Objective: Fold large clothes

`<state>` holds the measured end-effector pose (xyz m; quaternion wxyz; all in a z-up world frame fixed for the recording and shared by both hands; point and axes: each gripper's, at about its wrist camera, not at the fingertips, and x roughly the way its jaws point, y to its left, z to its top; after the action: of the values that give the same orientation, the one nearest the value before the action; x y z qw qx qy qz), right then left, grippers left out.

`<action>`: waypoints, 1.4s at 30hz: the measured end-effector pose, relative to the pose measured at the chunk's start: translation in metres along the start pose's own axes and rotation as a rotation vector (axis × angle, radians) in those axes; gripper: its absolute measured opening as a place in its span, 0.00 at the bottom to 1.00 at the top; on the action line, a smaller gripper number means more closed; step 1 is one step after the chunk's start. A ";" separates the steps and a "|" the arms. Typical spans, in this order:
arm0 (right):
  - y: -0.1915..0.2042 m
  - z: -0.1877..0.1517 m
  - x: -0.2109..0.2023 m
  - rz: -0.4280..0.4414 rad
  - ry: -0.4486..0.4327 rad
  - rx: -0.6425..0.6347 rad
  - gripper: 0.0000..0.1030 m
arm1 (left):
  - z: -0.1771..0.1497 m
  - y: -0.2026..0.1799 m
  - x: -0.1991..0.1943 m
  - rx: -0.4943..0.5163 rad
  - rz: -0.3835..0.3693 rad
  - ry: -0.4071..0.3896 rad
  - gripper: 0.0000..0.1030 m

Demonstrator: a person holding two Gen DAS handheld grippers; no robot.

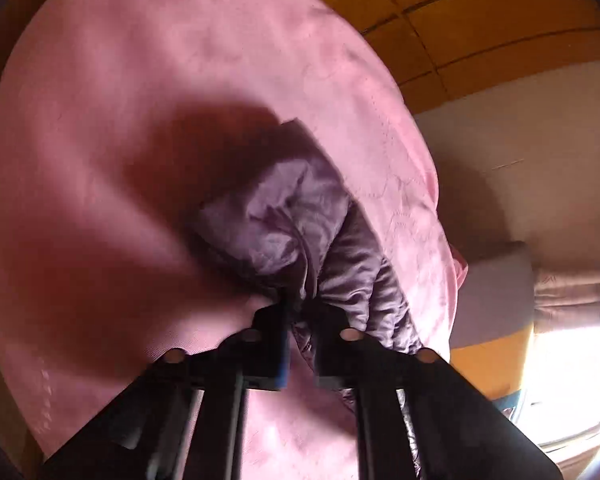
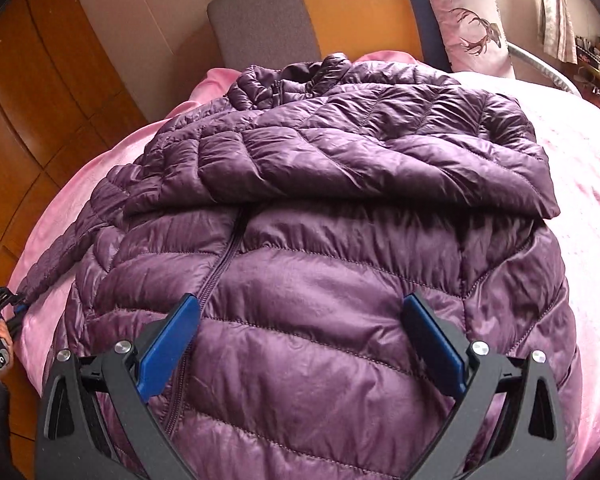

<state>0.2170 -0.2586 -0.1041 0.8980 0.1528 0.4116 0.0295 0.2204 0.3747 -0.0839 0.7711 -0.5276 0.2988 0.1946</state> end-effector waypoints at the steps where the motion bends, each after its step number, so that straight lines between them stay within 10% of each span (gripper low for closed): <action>1: -0.001 0.000 0.001 0.002 0.000 0.001 0.98 | -0.002 -0.012 -0.005 0.051 -0.024 -0.014 0.04; 7: -0.002 -0.001 0.005 -0.004 0.009 -0.006 0.98 | -0.070 -0.132 -0.043 0.497 -0.321 0.013 0.04; 12: -0.008 0.001 0.002 0.043 0.003 0.036 0.98 | -0.204 -0.226 -0.048 0.856 -0.549 0.184 0.04; 18: -0.023 0.007 -0.009 0.094 -0.010 0.100 0.98 | -0.348 -0.249 -0.014 1.159 -0.557 0.404 0.15; 20: -0.031 0.010 -0.015 0.118 -0.023 0.140 0.96 | -0.373 -0.241 0.002 1.185 -0.519 0.501 0.75; 21: -0.035 0.011 -0.017 0.131 -0.026 0.156 0.95 | -0.379 -0.232 0.000 1.173 -0.517 0.507 0.82; 33: 0.032 0.054 0.022 0.311 0.057 0.079 0.81 | -0.323 -0.142 -0.017 0.972 -0.431 0.471 0.82; 37: 0.079 0.066 0.055 0.262 0.158 -0.023 0.18 | -0.318 -0.121 -0.017 0.939 -0.398 0.488 0.82; 42: 0.112 0.113 -0.012 0.316 -0.040 -0.102 0.11 | -0.317 -0.117 -0.025 0.950 -0.397 0.495 0.82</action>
<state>0.3019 -0.1821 0.0073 0.8968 0.1704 0.3624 0.1880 0.1927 0.0372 -0.0702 0.8525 -0.1990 0.4202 -0.2391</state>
